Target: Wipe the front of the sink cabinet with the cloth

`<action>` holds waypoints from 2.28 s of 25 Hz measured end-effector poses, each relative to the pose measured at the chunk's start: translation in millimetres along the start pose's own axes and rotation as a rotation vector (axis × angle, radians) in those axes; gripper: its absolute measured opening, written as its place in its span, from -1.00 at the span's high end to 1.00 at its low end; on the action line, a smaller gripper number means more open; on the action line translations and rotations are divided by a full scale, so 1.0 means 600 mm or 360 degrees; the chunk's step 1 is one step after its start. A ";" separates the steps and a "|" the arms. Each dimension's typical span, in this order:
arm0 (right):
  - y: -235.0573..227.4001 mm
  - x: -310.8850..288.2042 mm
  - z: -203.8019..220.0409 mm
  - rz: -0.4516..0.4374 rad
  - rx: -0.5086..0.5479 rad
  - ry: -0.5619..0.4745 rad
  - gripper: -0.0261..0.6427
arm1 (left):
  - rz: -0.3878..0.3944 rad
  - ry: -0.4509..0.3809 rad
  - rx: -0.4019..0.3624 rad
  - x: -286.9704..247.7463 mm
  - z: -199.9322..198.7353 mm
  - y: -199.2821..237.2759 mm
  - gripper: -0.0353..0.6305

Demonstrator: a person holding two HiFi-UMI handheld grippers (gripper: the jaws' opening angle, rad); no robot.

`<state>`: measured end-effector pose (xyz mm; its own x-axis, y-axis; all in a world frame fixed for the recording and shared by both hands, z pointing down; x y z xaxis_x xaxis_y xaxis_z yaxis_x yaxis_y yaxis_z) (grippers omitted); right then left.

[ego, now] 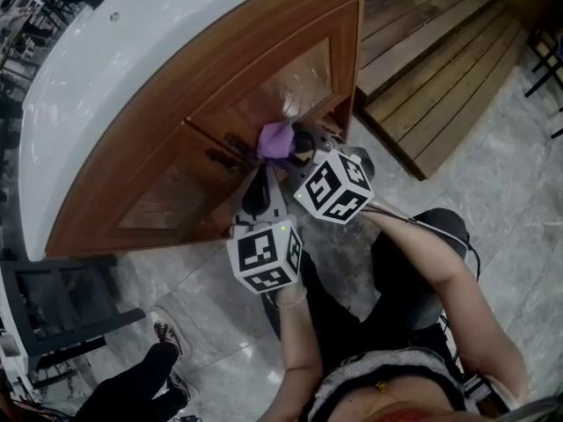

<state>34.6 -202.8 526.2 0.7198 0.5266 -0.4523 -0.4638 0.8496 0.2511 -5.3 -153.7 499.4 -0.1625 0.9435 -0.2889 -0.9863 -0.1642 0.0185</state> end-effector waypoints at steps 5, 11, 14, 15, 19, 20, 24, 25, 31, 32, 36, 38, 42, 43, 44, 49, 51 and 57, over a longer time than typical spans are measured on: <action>-0.015 0.005 0.009 0.0018 -0.0029 0.0000 0.38 | 0.0018 -0.0003 -0.0009 -0.005 -0.001 -0.012 0.89; -0.030 0.010 0.021 0.0034 -0.0055 0.0007 0.37 | 0.0028 0.0011 -0.0024 -0.011 0.002 -0.021 0.89; -0.036 0.016 0.026 0.0053 -0.0064 0.0017 0.37 | 0.0030 0.0009 -0.0025 -0.010 0.001 -0.024 0.89; -0.039 0.019 0.027 0.0064 -0.0066 0.0021 0.37 | 0.0032 0.0008 -0.0024 -0.011 0.001 -0.025 0.89; -0.056 0.029 0.038 0.0105 -0.0080 0.0035 0.38 | 0.0042 0.0009 -0.0019 -0.015 0.003 -0.033 0.89; -0.060 0.031 0.040 0.0113 -0.0086 0.0038 0.37 | 0.0046 0.0010 -0.0018 -0.016 0.003 -0.035 0.89; -0.070 0.036 0.047 0.0134 -0.0106 0.0047 0.37 | 0.0065 0.0019 -0.0020 -0.021 0.006 -0.043 0.89; -0.073 0.037 0.049 0.0137 -0.0107 0.0049 0.37 | 0.0069 0.0020 -0.0021 -0.023 0.006 -0.045 0.89; -0.085 0.044 0.056 0.0152 -0.0113 0.0057 0.37 | 0.0088 0.0023 -0.0025 -0.031 0.005 -0.058 0.89; -0.088 0.045 0.057 0.0157 -0.0111 0.0061 0.37 | 0.0090 0.0023 -0.0024 -0.033 0.004 -0.059 0.89; -0.100 0.051 0.064 0.0185 -0.0119 0.0073 0.37 | 0.0094 0.0032 -0.0019 -0.038 0.007 -0.061 0.89; -0.108 0.057 0.069 0.0205 -0.0134 0.0082 0.37 | 0.0099 0.0038 -0.0019 -0.039 0.009 -0.064 0.89; -0.127 0.068 0.078 0.0245 -0.0179 0.0089 0.37 | 0.0110 0.0037 -0.0022 -0.043 0.009 -0.069 0.89; -0.131 0.071 0.081 0.0256 -0.0182 0.0092 0.37 | 0.0114 0.0036 -0.0022 -0.044 0.009 -0.070 0.89; -0.134 0.073 0.086 0.0267 -0.0187 0.0096 0.37 | 0.0118 0.0036 -0.0022 -0.044 0.009 -0.072 0.89; -0.152 0.089 0.091 0.0306 -0.0226 0.0103 0.37 | 0.0135 0.0031 -0.0023 -0.047 0.007 -0.079 0.89; -0.157 0.091 0.094 0.0311 -0.0235 0.0103 0.37 | 0.0137 0.0036 -0.0022 -0.050 0.008 -0.080 0.89; -0.177 0.101 0.107 0.0358 -0.0249 0.0125 0.37 | 0.0146 0.0045 -0.0019 -0.058 0.012 -0.083 0.89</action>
<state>160.3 -259.1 527.1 0.5502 0.6925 -0.4667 -0.6860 0.6935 0.2203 49.0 -176.3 515.5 -0.2513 0.9157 -0.3136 -0.9667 -0.2534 0.0348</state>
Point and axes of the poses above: the fingertips, and each gripper's own axes: x backward along the fingers, y to its left, z out of its underside, the point moved 2 cm from there along x, backward along the fingers, and after that the axes turned 10 degrees about -z, right-handed, at the moved point
